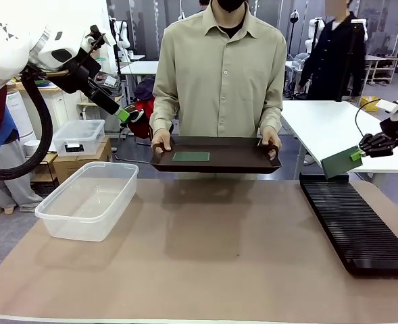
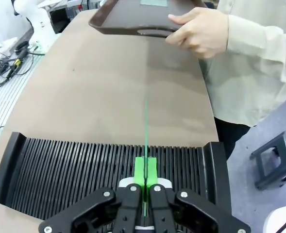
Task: Sort PCBs into racks and boxes based on the side picked up.
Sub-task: If the short side of the Blank PCB is picked up, insert it into the PCB Rack ; if the long side is picked up, place it in the Organizing box.
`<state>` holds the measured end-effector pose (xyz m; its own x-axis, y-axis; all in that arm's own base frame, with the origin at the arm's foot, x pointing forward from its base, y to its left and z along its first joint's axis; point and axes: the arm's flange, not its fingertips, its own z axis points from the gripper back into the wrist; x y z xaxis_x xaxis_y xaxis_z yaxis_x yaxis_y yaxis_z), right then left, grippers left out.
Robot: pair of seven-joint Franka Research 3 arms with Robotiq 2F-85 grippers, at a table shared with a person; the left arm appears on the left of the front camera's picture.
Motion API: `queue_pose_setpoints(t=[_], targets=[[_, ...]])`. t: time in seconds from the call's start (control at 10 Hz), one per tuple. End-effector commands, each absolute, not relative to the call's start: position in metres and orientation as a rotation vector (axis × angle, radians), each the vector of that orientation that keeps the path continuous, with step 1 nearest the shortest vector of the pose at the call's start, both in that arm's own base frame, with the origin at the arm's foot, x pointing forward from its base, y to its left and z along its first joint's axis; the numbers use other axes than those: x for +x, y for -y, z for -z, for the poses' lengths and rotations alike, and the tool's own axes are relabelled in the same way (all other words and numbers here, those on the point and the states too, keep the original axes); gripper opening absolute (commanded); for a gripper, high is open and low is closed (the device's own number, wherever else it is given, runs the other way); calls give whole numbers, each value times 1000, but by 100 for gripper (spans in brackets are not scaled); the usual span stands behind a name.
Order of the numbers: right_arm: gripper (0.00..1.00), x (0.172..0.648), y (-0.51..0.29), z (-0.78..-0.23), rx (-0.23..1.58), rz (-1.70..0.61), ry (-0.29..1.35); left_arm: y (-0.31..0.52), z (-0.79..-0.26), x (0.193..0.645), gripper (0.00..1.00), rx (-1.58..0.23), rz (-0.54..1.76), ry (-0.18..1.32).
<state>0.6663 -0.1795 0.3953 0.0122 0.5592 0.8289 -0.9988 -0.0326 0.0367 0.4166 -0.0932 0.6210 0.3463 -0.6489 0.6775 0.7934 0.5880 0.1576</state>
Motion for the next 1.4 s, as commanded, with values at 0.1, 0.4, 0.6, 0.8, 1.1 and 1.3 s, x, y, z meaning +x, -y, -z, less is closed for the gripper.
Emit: queue_pose_setpoints(t=[0.1,0.4,0.6,0.8,1.1,1.3], targets=[[2,687,189,-381,850,-1500,679,92,-619,416,100,-217,940,769],[2,691,189,-364,891,-1503,633,92,-619,416,100,-217,940,769],[2,692,188,-356,928,-1511,615,92,-619,416,100,-217,940,769],[2,691,184,-352,941,-1509,610,92,-619,416,100,-217,940,769],[2,693,179,-345,910,-1519,611,92,-619,416,100,-217,940,769],[2,699,176,-340,881,-1534,619,92,-619,416,100,-217,940,769]])
